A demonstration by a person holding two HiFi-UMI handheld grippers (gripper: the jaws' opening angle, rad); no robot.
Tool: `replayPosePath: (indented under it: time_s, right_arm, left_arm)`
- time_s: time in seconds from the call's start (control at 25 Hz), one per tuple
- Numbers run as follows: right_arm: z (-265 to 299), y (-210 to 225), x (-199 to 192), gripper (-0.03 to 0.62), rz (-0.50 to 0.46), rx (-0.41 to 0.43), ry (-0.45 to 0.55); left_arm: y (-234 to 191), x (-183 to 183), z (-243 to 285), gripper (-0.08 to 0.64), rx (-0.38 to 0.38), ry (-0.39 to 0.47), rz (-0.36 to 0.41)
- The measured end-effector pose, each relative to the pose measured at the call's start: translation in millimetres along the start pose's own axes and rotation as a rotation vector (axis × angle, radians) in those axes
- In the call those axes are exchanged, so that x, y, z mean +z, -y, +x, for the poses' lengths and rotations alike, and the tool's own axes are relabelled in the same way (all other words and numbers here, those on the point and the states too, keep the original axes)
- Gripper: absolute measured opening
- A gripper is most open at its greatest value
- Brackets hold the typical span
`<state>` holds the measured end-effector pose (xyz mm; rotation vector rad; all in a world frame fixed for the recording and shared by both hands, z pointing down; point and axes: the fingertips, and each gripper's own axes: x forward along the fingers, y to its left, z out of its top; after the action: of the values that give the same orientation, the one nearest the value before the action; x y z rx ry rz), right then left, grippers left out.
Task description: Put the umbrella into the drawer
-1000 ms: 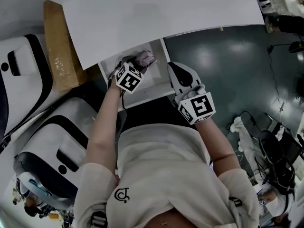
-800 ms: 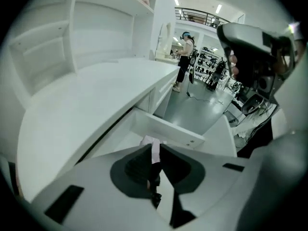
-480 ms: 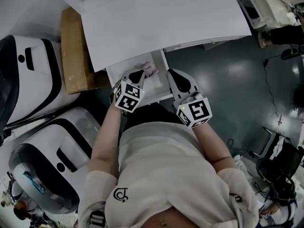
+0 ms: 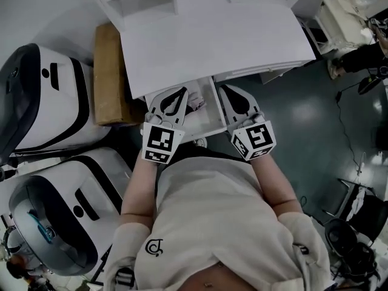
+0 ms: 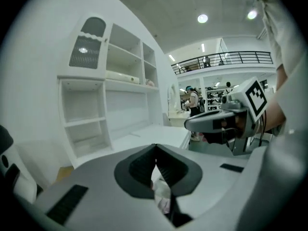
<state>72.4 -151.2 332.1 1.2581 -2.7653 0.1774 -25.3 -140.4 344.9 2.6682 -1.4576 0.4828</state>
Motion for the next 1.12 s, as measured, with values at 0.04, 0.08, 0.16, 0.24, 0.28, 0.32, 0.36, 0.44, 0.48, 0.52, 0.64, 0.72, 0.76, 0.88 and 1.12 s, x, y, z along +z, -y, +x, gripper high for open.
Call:
replayPosePath:
  time_s: [0.04,0.08,0.16,0.24,0.28,0.32,0.36,0.44,0.48,0.52,0.64,0.72,0.76,0.88,1.12]
  right_arm:
    - [0.0,-1.6,5.0,0.006,-0.01,0.007,0.007]
    - [0.2,-3.5,10.1,0.006,-0.02,0.015,0.016]
    - [0.9,-7.9,20.5,0.006,-0.038,0.037,0.032]
    - [1.8,-14.7,30.0,0.006,-0.058,0.063,0.046]
    - [1.9,-19.2,34.9,0.005,-0.071,0.076,0.053]
    - [1.8,-24.1,40.4,0.006,-0.086,0.089,0.062]
    - [1.2,-28.9,45.9,0.006,-0.1,0.1,0.071]
    - [-0.6,-35.8,54.1,0.006,-0.114,0.115,0.088]
    - [-1.5,-37.4,56.7,0.005,-0.113,0.118,0.095]
    - [-2.2,-38.3,59.1,0.005,-0.11,0.117,0.105]
    - [-2.7,-40.2,65.7,0.005,-0.105,0.102,0.142]
    - [-2.1,-43.6,68.0,0.005,-0.11,0.11,0.15]
    - [-1.6,-46.1,69.0,0.005,-0.115,0.119,0.15]
    - [0.5,-54.8,71.1,0.003,-0.133,0.143,0.15]
    - [5.7,-52.5,67.7,0.003,-0.133,0.154,0.15]
  left_arm:
    - [-4.6,8.5,-7.6,0.012,0.02,0.026,-0.001]
    - [-9.9,16.1,-15.2,0.012,0.042,0.051,-0.004]
    - [-21.3,29.3,-31.2,0.012,0.092,0.097,-0.01]
    - [-33.1,39.1,-49.5,0.012,0.149,0.135,-0.016]
    - [-38.7,42.8,-59.8,0.012,0.177,0.152,-0.022]
    - [-43.8,45.5,-70.4,0.012,0.202,0.167,-0.031]
    - [-47.9,46.8,-80.4,0.012,0.223,0.18,-0.045]
    - [-53.8,46.6,-96.4,0.012,0.253,0.196,-0.07]
    - [-56.1,46.6,-102.3,0.012,0.265,0.201,-0.077]
    - [-58.4,46.3,-107.0,0.012,0.276,0.205,-0.081]
    - [-66.2,42.6,-116.8,0.012,0.308,0.204,-0.086]
    - [-69.3,40.5,-120.6,0.012,0.324,0.201,-0.09]
    - [-70.2,40.4,-122.2,0.012,0.331,0.2,-0.091]
    - [-72.3,42.3,-127.2,0.012,0.343,0.204,-0.082]
    - [-72.7,46.1,-120.4,0.012,0.346,0.198,-0.064]
